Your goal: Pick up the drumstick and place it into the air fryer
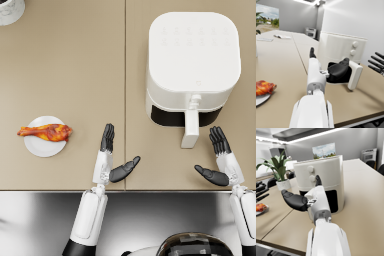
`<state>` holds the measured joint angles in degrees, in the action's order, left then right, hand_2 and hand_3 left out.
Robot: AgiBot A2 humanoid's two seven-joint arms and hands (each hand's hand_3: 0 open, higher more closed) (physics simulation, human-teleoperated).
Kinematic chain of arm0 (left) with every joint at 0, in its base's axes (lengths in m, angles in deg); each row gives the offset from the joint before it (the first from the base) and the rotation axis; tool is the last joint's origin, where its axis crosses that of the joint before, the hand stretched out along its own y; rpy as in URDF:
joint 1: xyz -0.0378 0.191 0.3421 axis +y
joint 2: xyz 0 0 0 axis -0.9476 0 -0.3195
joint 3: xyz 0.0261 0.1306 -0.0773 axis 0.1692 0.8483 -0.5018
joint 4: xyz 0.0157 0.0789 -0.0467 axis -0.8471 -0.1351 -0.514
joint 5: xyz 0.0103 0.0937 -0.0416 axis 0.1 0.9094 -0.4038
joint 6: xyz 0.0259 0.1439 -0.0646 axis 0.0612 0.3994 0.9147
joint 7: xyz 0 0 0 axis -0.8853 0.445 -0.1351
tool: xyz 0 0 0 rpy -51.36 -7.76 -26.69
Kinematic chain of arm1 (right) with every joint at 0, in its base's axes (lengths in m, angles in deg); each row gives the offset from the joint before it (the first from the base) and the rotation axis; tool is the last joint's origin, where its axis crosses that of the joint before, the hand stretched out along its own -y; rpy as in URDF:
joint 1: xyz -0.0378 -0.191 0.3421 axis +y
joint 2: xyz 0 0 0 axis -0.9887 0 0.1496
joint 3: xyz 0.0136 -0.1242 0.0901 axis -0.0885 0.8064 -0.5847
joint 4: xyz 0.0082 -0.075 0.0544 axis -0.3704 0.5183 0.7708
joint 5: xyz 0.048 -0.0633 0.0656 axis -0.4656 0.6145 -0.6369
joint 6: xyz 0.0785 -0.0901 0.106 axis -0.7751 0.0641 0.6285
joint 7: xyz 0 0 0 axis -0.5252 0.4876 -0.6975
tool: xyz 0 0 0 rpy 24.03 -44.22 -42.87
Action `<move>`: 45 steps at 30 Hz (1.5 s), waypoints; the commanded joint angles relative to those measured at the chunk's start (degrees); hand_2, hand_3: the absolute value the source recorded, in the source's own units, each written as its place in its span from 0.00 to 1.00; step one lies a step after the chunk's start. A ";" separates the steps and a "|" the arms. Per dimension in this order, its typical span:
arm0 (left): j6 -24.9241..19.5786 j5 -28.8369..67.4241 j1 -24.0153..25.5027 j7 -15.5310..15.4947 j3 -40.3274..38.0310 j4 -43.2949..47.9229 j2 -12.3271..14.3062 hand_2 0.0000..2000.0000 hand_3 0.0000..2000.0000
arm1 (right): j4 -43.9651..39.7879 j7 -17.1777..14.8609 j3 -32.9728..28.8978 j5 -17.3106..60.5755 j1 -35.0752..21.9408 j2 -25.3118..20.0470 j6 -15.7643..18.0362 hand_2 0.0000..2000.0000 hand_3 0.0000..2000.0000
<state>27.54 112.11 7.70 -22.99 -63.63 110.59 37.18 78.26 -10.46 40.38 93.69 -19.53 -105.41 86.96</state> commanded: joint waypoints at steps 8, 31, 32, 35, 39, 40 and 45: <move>0.00 0.00 0.00 0.00 0.00 0.00 0.00 0.00 0.00 | 0.00 0.00 0.00 0.00 0.00 0.00 0.00 0.00 0.00; -5.57 5.05 -1.89 -5.56 -8.62 -2.75 2.31 0.00 0.00 | -3.52 5.50 0.44 5.05 -2.25 -2.84 -5.43 0.00 0.00; -5.63 7.59 -1.93 -5.62 -9.20 -2.72 2.45 0.00 0.00 | -3.89 5.58 0.79 7.60 -2.46 -3.12 -5.51 0.00 0.00; -5.72 15.25 -1.97 -5.71 -11.01 -2.31 2.80 0.00 0.00 | -4.54 5.71 1.14 15.26 -3.28 -4.03 -5.64 0.00 0.00; -5.76 25.50 -2.57 -5.75 -14.22 -2.78 3.22 0.00 0.00 | -5.05 5.76 0.99 20.05 -3.26 -4.63 -5.69 0.00 0.00; -5.77 28.07 -2.79 -5.75 -15.05 -3.30 3.30 0.00 0.00 | -5.18 5.77 1.15 20.54 -3.21 -4.76 -5.70 0.00 0.00; -5.78 40.95 -3.86 -5.76 -19.30 -4.38 3.53 0.00 0.00 | -6.22 5.78 0.96 21.53 -2.83 -5.29 -5.71 0.00 0.00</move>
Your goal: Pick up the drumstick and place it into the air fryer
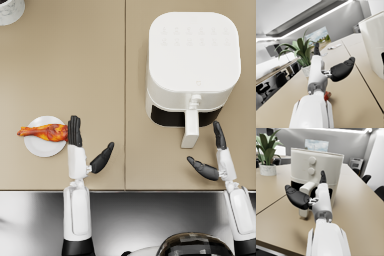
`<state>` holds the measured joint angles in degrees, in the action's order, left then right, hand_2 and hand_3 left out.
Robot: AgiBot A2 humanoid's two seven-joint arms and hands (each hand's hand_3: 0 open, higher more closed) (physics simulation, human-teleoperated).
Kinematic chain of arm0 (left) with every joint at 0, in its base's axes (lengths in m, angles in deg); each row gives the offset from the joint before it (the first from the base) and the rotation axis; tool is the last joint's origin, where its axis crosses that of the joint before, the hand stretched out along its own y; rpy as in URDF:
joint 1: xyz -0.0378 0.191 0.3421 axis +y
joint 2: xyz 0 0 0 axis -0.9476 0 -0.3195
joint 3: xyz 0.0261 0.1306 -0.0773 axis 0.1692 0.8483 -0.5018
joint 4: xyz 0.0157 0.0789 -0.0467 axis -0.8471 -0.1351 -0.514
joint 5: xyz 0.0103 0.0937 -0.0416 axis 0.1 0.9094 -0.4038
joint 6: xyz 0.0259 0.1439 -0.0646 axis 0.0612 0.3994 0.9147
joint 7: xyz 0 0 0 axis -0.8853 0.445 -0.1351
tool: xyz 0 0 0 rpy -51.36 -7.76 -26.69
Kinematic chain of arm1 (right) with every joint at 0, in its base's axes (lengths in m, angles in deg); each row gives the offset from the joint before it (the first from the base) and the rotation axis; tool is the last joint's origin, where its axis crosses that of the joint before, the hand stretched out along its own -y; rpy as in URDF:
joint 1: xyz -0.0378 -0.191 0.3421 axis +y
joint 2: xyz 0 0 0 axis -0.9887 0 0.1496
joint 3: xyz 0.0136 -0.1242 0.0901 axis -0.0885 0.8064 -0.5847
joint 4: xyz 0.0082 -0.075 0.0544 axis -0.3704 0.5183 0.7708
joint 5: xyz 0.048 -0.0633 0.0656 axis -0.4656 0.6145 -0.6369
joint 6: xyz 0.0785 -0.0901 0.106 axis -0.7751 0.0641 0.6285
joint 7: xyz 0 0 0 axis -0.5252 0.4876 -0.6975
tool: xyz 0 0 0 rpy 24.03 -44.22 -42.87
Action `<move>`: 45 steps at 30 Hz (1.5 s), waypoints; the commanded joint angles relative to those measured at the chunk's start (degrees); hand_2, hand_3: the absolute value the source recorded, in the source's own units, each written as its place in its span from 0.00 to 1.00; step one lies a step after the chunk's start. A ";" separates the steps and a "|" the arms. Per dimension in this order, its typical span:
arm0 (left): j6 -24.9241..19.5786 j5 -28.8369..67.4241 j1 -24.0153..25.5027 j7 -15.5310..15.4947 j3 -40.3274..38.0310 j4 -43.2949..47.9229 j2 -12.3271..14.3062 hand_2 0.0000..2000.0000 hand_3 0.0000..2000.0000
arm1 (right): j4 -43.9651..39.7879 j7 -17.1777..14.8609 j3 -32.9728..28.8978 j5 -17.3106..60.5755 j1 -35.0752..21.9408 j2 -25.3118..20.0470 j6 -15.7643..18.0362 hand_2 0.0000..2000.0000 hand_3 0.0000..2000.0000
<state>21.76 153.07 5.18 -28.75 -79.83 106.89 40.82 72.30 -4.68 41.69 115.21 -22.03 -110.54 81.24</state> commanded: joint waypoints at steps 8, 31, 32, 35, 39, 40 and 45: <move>0.00 20.71 -3.48 0.00 -8.91 -3.87 -0.31 0.00 0.00 | -1.46 0.00 -0.53 0.21 -0.28 -1.22 0.00 0.00 0.00; -23.91 77.07 -17.80 -11.78 -11.28 -28.16 -2.78 0.00 0.00 | -3.78 0.00 -2.72 0.21 -0.30 -3.95 0.00 0.00 0.00; -23.93 77.75 -18.34 -11.79 -10.91 -29.36 -2.80 0.00 0.00 | -4.33 0.00 -2.94 0.21 -0.32 -4.06 0.00 0.00 0.00; -24.04 78.85 -20.63 -11.94 -9.92 -35.34 -2.89 0.00 0.00 | -5.02 0.00 -2.98 0.21 -0.68 -4.50 0.00 0.00 0.00; -23.88 79.32 -21.94 -11.78 -8.52 -43.05 -2.75 0.00 0.00 | -6.66 0.00 -3.42 0.21 -1.90 -5.30 0.00 0.00 0.00; -23.36 79.37 -22.18 -11.79 -8.53 -44.29 -2.74 0.00 0.00 | -6.38 0.00 -3.59 0.21 -2.01 -5.43 0.00 0.00 0.00; -18.88 79.39 -27.29 -12.07 -7.30 -59.21 -3.48 0.00 0.00 | -6.41 0.00 -2.97 0.20 -1.41 -5.73 0.00 0.00 0.00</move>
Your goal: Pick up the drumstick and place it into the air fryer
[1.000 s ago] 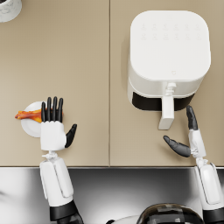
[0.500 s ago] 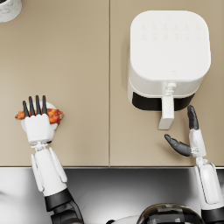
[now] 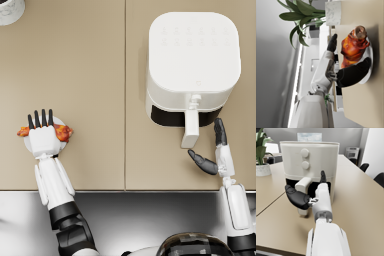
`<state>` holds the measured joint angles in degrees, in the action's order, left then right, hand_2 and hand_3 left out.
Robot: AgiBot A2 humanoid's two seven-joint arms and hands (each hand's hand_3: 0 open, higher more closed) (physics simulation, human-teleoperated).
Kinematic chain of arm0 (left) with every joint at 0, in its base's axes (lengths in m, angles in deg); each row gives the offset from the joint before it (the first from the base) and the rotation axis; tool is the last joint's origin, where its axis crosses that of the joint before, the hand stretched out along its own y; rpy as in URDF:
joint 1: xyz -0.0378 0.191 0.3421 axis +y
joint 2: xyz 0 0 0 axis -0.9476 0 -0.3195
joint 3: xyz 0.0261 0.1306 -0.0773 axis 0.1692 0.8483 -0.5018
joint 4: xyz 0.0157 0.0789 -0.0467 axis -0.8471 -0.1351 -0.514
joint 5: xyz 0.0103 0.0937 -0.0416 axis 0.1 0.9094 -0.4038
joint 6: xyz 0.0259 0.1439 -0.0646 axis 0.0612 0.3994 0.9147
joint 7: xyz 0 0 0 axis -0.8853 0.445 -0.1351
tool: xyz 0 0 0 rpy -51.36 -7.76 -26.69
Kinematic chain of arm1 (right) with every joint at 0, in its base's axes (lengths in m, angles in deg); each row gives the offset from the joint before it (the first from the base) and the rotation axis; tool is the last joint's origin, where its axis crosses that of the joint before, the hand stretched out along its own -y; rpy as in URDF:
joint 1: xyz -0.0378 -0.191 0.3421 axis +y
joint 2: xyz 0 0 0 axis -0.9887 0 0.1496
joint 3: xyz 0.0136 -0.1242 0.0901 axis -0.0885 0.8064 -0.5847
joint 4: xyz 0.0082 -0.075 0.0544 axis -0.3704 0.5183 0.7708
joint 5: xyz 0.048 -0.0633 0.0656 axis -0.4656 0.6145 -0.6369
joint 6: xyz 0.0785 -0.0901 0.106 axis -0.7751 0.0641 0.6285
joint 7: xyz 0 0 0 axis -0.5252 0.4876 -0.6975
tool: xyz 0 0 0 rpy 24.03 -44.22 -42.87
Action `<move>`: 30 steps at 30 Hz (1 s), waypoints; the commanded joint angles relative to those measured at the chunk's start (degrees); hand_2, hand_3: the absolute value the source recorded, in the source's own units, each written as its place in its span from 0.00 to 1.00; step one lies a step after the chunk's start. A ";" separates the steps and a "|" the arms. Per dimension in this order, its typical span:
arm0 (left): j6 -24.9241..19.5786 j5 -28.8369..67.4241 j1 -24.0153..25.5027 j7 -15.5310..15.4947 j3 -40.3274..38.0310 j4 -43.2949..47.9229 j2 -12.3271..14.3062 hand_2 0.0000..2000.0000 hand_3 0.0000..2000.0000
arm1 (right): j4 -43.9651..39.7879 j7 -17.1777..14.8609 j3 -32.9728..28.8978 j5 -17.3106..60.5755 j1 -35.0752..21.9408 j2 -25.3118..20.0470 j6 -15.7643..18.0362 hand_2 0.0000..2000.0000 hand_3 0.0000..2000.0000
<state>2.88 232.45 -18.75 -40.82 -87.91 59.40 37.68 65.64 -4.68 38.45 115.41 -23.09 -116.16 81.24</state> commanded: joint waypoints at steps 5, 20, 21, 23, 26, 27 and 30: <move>1.06 -0.08 -3.99 -2.19 3.59 -14.94 -0.93 0.00 0.00 | 0.38 0.00 -0.11 0.00 0.00 -0.49 0.00 0.00 0.00; 7.91 0.06 5.00 10.56 6.50 17.63 -2.90 1.00 1.00 | -1.76 0.00 -0.01 -0.01 -1.13 -2.15 0.00 0.00 0.00; 7.52 0.06 5.29 11.10 6.39 20.03 -2.78 1.00 1.00 | -1.50 0.00 0.35 -0.01 -0.97 -2.19 0.00 0.00 0.00; 8.54 0.05 5.57 11.64 6.12 23.67 -2.53 1.00 1.00 | -1.95 0.00 0.63 -0.01 -1.18 -2.43 0.00 0.00 0.00; 7.90 -7.41 5.48 12.08 6.48 28.77 -2.31 1.00 1.00 | -3.60 0.00 0.81 -0.01 -1.23 -2.70 0.00 0.00 0.00; 7.77 -9.91 5.55 12.15 6.61 30.00 -2.22 1.00 1.00 | -4.52 0.00 1.06 0.00 -1.28 -2.80 0.00 0.00 0.00; 7.86 -17.42 4.98 12.27 7.64 32.72 -1.97 1.00 1.00 | -7.53 0.00 1.21 -0.01 -1.35 -3.06 0.00 0.00 0.00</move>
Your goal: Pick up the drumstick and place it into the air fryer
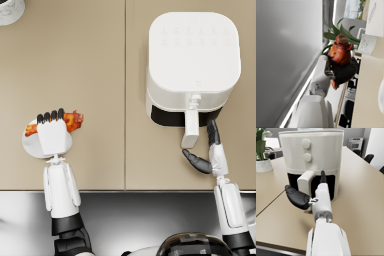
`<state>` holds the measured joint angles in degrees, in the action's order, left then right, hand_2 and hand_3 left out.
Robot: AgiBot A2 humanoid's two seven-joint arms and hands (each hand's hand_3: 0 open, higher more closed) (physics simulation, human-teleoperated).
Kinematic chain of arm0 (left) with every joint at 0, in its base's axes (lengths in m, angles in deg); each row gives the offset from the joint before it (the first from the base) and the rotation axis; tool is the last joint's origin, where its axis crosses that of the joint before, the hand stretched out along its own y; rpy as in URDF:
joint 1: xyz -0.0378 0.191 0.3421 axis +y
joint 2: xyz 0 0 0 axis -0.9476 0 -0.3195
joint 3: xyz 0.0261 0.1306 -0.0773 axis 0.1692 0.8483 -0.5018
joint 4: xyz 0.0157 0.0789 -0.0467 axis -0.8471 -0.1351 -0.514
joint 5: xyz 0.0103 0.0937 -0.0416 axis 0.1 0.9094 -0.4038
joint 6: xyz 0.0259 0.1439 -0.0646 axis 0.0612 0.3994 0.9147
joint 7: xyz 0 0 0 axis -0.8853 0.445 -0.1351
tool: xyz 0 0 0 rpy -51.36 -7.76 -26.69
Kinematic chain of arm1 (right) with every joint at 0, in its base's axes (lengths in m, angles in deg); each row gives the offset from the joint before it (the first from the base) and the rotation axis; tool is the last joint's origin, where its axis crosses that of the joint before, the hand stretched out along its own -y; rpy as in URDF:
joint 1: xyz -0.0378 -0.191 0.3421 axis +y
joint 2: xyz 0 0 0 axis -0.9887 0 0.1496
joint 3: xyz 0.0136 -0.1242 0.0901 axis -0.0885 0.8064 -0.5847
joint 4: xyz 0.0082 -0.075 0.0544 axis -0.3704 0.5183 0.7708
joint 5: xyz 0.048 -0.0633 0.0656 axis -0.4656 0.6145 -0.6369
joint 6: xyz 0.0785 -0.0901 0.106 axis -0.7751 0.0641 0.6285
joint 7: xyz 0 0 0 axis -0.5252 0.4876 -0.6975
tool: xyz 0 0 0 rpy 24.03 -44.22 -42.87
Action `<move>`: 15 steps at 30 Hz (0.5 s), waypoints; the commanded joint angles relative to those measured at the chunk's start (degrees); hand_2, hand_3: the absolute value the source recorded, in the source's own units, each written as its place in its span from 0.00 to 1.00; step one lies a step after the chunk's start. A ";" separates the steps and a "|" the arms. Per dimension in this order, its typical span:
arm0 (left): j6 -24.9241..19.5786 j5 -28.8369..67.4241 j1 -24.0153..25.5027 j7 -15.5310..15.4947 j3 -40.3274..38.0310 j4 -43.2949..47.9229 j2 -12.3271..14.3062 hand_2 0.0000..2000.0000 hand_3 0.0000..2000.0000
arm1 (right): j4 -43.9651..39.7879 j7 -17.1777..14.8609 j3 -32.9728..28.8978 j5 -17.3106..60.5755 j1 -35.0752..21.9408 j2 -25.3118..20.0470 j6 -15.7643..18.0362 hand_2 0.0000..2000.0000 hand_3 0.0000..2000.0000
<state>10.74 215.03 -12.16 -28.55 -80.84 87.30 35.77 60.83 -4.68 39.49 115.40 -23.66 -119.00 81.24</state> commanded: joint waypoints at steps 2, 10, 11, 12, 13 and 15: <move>0.23 -5.01 -2.03 0.03 1.10 5.54 0.31 1.00 1.00 | -5.08 0.00 0.51 0.00 -0.90 -0.43 0.00 0.00 0.00; 0.41 -24.34 -2.27 0.12 3.40 8.59 1.33 1.00 1.00 | -11.86 0.00 2.77 0.00 -3.45 -1.89 0.00 0.00 0.00; 0.36 -25.63 -2.19 0.12 3.57 9.11 1.44 1.00 1.00 | -11.92 0.00 3.09 0.00 -3.52 -2.00 0.00 0.00 0.00; 0.29 -26.55 -2.12 0.14 3.75 9.61 1.55 1.00 1.00 | -13.13 0.00 3.54 0.00 -4.31 -2.35 0.00 0.00 0.00; 0.28 -27.21 -1.85 0.13 3.64 10.33 1.63 1.00 1.00 | -13.75 0.00 4.06 0.00 -4.65 -2.56 0.00 0.00 0.00; 0.33 -28.02 -1.59 0.14 3.84 11.21 1.82 1.00 1.00 | -14.77 0.00 4.86 -0.01 -5.31 -2.97 0.00 0.00 0.00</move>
<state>11.07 186.77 -12.88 -28.41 -76.99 96.86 37.59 47.27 -4.68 43.45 115.40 -27.26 -121.46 81.24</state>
